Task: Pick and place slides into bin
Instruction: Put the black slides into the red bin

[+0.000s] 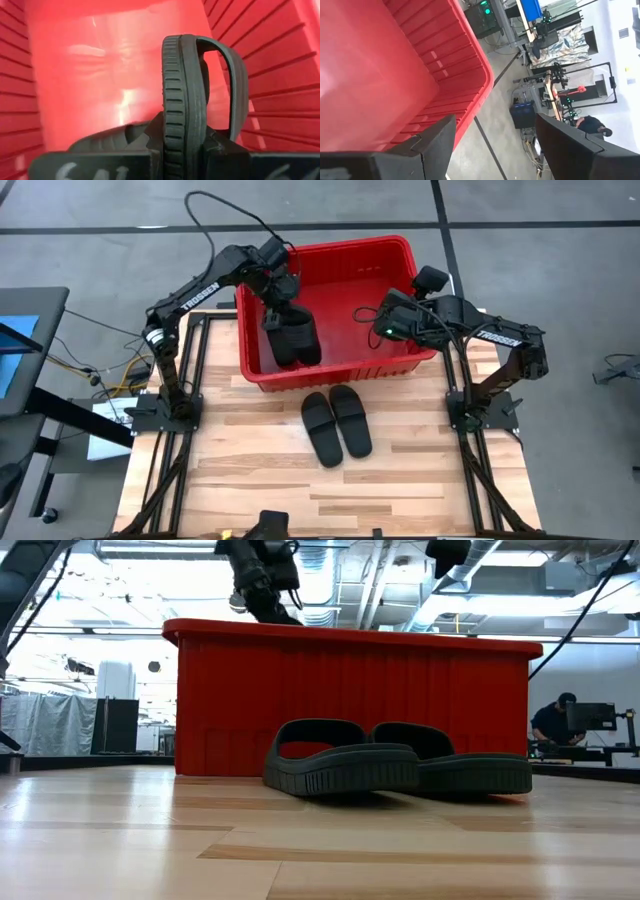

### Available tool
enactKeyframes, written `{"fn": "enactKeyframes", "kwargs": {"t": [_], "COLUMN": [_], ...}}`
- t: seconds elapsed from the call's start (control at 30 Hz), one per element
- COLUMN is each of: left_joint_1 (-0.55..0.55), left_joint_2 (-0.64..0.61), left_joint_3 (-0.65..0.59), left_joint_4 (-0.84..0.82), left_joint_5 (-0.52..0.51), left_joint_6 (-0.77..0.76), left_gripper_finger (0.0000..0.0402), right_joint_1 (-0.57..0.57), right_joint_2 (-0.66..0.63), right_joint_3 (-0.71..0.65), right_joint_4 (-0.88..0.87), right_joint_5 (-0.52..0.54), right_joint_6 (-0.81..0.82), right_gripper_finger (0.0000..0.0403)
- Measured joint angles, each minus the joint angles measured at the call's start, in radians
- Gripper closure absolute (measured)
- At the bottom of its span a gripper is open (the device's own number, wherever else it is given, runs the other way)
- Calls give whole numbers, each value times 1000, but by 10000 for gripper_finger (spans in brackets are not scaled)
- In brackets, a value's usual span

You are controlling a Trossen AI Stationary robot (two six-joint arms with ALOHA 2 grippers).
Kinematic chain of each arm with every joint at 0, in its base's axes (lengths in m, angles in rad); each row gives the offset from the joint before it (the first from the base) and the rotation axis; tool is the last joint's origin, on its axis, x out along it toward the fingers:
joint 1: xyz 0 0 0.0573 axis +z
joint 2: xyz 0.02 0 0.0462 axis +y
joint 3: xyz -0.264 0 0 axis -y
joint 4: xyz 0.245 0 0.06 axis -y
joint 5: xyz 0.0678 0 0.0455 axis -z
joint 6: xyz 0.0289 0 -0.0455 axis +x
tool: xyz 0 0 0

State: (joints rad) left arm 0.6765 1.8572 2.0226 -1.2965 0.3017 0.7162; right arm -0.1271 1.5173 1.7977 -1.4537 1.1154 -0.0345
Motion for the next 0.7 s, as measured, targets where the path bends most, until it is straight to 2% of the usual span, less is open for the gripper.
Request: {"fn": "enactKeyframes", "kwargs": {"t": [0.27, 0.7], "left_joint_1": [0, 2], "left_joint_2": [73, 84], "left_joint_3": [1, 0], "left_joint_4": [26, 133], "left_joint_5": [-66, -97], "left_joint_6": [27, 97], "left_gripper_finger": [375, 375], "right_joint_1": [0, 0], "right_joint_2": [0, 0], "right_joint_3": [0, 0], "right_joint_4": [0, 1], "right_joint_5": [-2, -5], "right_joint_6": [0, 0], "right_gripper_finger": [137, 137]}}
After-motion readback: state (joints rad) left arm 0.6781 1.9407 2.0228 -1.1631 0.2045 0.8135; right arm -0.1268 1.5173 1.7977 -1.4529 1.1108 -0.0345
